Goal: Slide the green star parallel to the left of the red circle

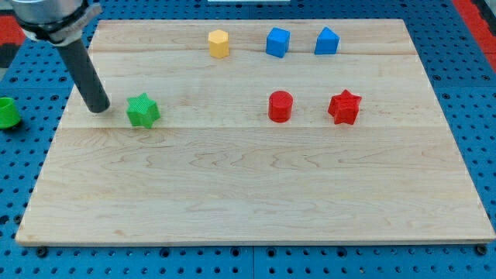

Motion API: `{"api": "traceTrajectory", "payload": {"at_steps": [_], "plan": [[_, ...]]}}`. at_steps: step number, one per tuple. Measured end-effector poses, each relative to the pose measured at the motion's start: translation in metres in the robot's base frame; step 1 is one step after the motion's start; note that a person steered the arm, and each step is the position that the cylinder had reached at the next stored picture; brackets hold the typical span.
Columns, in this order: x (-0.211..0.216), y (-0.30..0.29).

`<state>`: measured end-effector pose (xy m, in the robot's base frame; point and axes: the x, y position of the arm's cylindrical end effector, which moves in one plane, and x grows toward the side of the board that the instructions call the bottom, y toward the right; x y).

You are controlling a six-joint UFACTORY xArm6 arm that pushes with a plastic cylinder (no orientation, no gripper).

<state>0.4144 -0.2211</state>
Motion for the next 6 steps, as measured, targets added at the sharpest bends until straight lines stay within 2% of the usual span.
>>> {"api": "traceTrajectory", "payload": {"at_steps": [3, 4, 5, 6], "plan": [[0.009, 0.115], [0.025, 0.116], [0.080, 0.122], [0.092, 0.153]]}}
